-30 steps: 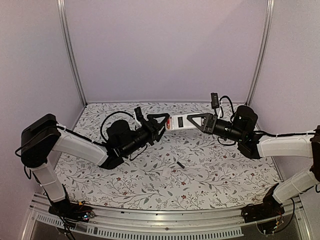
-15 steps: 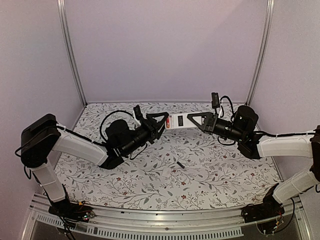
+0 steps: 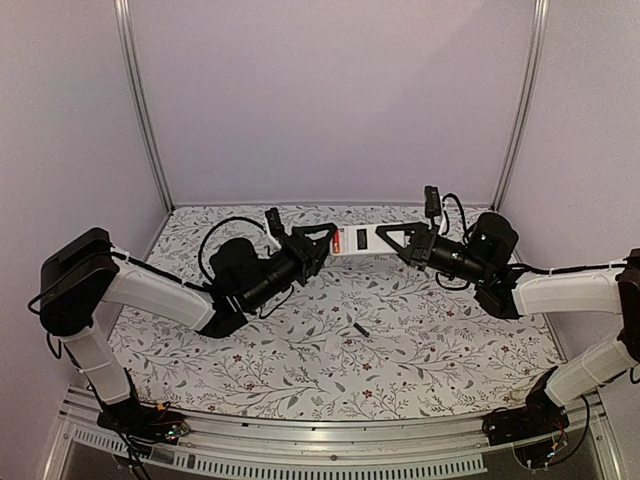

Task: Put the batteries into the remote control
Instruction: Load the battery into the battery compartment.

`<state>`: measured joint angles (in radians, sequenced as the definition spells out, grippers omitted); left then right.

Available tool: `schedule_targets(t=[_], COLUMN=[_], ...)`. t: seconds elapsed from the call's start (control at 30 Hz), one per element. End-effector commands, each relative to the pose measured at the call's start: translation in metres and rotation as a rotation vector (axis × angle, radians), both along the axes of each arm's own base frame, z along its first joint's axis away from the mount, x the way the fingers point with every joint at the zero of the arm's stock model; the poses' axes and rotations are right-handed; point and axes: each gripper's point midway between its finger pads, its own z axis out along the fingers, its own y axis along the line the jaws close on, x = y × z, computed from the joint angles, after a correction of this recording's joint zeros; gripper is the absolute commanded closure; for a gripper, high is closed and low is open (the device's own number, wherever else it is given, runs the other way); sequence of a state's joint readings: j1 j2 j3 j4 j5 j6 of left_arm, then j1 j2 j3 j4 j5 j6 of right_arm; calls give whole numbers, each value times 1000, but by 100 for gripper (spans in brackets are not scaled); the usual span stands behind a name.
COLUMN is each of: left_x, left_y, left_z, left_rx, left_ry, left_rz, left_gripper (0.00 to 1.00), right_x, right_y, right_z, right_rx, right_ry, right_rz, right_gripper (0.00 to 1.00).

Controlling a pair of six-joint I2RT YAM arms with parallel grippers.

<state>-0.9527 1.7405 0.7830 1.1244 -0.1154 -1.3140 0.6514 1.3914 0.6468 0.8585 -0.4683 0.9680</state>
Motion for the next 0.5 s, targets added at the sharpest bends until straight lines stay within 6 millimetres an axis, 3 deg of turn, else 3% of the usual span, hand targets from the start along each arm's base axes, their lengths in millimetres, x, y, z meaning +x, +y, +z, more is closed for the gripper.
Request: schedule_targets(t=[0.0, 0.33, 0.47], left_x=[-2, -4, -3], left_y=[-6, 3, 11], left_z=[-36, -41, -29], left_rx=[163, 334, 412], left_ry=[44, 1, -67], left_rz=[-5, 40, 73], left_gripper=[57, 60, 54], right_x=[-5, -4, -3], right_y=[-5, -11, -11], right_z=[49, 54, 49], right_rx=[136, 140, 125], right_ry=[-121, -126, -104], right_rz=[12, 9, 10], right_gripper=[100, 100, 100])
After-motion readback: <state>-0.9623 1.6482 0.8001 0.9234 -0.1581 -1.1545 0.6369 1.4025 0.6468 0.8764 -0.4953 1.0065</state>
